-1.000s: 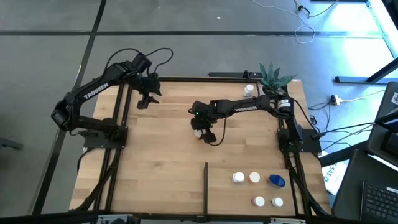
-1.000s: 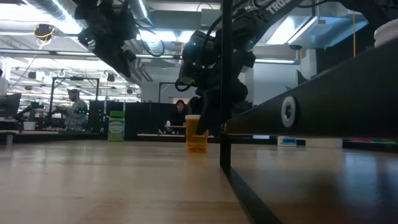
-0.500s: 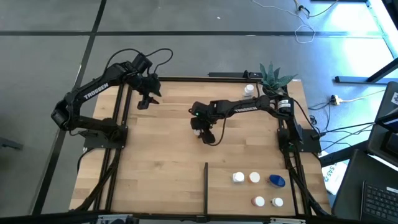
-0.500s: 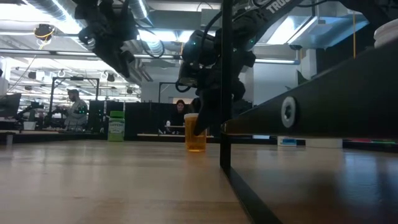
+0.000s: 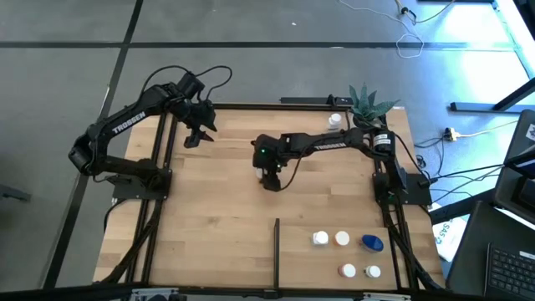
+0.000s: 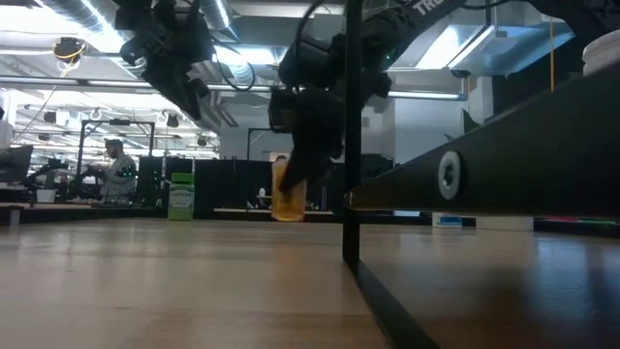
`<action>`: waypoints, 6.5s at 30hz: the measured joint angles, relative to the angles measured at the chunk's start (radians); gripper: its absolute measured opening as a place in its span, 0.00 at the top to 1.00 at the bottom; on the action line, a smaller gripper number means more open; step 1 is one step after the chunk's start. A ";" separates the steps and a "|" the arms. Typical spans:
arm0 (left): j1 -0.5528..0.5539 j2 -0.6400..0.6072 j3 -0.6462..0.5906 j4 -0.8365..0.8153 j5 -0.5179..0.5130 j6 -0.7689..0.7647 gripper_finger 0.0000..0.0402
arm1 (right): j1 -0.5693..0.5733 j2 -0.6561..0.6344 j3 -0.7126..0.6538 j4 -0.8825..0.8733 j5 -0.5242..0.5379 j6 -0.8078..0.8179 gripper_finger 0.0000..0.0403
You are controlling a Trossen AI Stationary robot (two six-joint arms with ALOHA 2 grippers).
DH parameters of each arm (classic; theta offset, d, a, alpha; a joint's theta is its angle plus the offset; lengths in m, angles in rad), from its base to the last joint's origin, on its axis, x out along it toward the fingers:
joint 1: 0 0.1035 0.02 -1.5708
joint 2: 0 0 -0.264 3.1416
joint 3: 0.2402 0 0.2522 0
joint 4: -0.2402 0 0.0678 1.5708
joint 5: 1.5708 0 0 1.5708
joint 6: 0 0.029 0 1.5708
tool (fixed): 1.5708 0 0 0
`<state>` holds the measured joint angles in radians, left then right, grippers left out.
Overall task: Pick and place medicine bottles onto shelf by color
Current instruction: Put the orange pill bottle onto the shelf
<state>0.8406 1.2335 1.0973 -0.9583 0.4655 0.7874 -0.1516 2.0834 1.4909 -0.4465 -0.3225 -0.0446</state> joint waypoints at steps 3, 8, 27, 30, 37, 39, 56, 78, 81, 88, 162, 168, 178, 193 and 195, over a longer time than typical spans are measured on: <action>0.000 0.000 0.000 0.000 0.041 -0.013 0.53 | 0.002 0.000 0.038 -0.001 0.000 0.044 0.52; 0.000 0.000 0.000 -0.001 0.157 -0.017 0.53 | 0.011 0.000 0.130 -0.073 0.007 0.070 0.51; 0.000 -0.133 0.000 -0.129 0.270 0.028 0.53 | 0.097 -0.002 0.599 -0.616 0.082 0.009 0.51; -0.003 -0.167 0.000 -0.134 0.270 0.022 0.53 | 0.123 -0.002 0.659 -0.684 0.092 0.009 0.51; -0.071 -0.223 0.000 -0.133 0.289 -0.027 0.53 | 0.177 -0.003 0.798 -0.858 0.158 0.006 0.51; -0.106 -0.236 0.000 -0.133 0.313 -0.028 0.53 | 0.196 -0.003 0.825 -0.900 0.158 -0.003 0.51; -0.541 -0.240 0.000 -0.088 0.341 -0.192 0.53 | 0.445 -0.142 0.860 -1.039 0.240 0.189 0.51; -0.836 -0.239 0.000 0.123 0.330 -0.194 0.53 | 0.863 -0.078 0.859 -1.105 0.701 1.440 0.51; -0.837 -0.239 0.000 0.123 0.328 -0.194 0.53 | 0.878 -0.036 0.858 -1.127 0.690 1.556 0.51; -0.837 -0.239 0.000 0.124 0.327 -0.194 0.53 | 0.889 0.060 0.858 -1.126 0.693 1.643 0.51; -0.837 -0.239 0.000 0.168 0.388 -0.235 0.53 | 0.977 0.344 0.847 -1.125 0.512 1.969 0.51; -0.837 -0.239 0.000 0.168 0.388 -0.235 0.53 | 0.967 0.344 0.847 -1.125 0.512 1.969 0.51; -0.837 -0.239 0.000 0.168 0.388 -0.235 0.53 | 0.964 0.344 0.847 -1.125 0.512 1.916 0.42; -0.837 -0.239 0.000 0.168 0.388 -0.235 0.53 | 0.960 0.341 0.865 -1.123 0.512 1.900 0.41; -0.837 -0.239 0.000 0.168 0.388 -0.235 0.53 | 0.956 0.338 0.866 -1.123 0.512 1.903 0.41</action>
<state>0.0036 0.9947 1.0977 -0.7906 0.8536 0.5523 0.8045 2.4213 2.3566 -1.5692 0.1899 1.8580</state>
